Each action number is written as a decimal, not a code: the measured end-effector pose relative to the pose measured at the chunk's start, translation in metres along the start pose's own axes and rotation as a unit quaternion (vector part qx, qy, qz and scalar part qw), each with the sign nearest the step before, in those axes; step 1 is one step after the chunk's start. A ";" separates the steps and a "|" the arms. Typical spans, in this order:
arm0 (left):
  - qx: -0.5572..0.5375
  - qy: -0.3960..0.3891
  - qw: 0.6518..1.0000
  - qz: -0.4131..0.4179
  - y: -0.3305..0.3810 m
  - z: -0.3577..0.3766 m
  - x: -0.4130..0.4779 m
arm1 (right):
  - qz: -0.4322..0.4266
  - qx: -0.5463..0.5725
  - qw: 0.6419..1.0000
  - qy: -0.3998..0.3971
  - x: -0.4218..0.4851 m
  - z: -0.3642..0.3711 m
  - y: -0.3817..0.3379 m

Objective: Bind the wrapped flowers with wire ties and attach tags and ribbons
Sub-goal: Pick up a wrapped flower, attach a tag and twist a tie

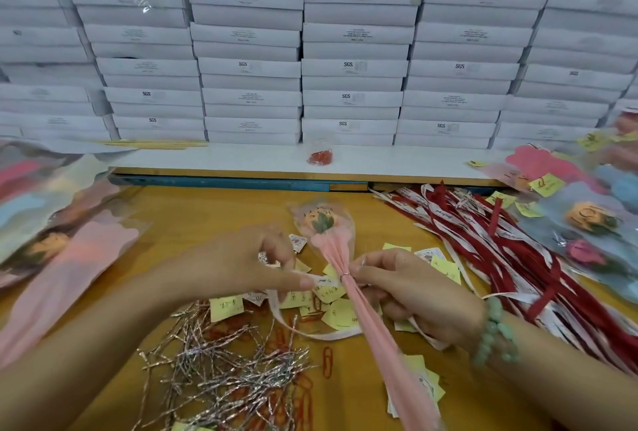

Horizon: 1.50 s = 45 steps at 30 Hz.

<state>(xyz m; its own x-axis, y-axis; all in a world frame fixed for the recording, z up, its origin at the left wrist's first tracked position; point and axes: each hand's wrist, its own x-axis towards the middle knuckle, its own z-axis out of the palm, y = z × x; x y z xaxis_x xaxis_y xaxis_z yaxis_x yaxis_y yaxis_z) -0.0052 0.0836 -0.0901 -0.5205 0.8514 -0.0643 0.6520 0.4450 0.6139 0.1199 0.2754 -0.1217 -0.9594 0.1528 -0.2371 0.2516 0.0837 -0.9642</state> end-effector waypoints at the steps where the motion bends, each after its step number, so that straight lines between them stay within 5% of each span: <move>1: -0.019 0.004 1.000 0.007 0.001 -0.005 -0.001 | -0.002 -0.017 1.000 0.002 0.000 0.000 0.001; 7: -0.263 -0.022 0.961 0.082 0.011 -0.015 -0.005 | -0.053 -0.256 0.964 0.056 -0.001 0.003 0.001; 13: -0.498 -0.018 0.864 0.070 0.007 0.002 0.004 | -0.099 -0.539 0.817 0.178 -0.007 -0.001 -0.003; 15: -0.557 -0.029 0.828 0.061 0.005 0.005 0.006 | -0.106 -0.567 0.793 0.196 -0.010 -0.005 -0.010; 17: -0.590 -0.042 0.803 0.072 0.005 0.009 0.006 | -0.103 -0.537 0.815 0.191 -0.013 -0.010 -0.018; 19: -0.602 -0.038 0.792 0.096 0.007 0.015 0.006 | -0.111 -0.424 0.886 0.155 -0.014 -0.016 -0.026; 22: -0.549 0.009 0.831 0.088 0.007 0.031 0.009 | -0.142 -0.209 0.966 0.054 -0.015 -0.020 -0.036; 25: -0.436 0.008 0.899 0.040 0.004 0.049 0.009 | -0.191 -0.104 0.975 -0.048 -0.015 -0.017 -0.037; 28: -0.364 -0.015 0.930 0.050 0.003 0.058 0.008 | -0.249 -0.076 0.963 -0.076 -0.010 -0.015 -0.033; 34: -0.280 -0.010 0.957 0.074 -0.003 0.064 0.012 | -0.336 -0.177 0.921 -0.089 -0.006 -0.012 -0.029; 40: -0.361 -0.008 0.930 0.071 -0.009 0.068 0.018 | -0.328 -0.364 0.870 0.048 -0.004 -0.012 -0.012; 45: -0.391 -0.019 0.916 0.090 -0.009 0.068 0.018 | -0.328 -0.457 0.826 0.014 -0.004 -0.013 -0.006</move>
<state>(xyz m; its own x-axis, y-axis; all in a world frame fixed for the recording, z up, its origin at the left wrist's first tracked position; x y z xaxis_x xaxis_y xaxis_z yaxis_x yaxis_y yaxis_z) 0.0172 0.1143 -0.1501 -0.4134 0.9074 0.0756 0.1227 -0.0268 0.9921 0.1237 0.2869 -0.1136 -0.9275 -0.2000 0.3159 -0.3186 0.8648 -0.3881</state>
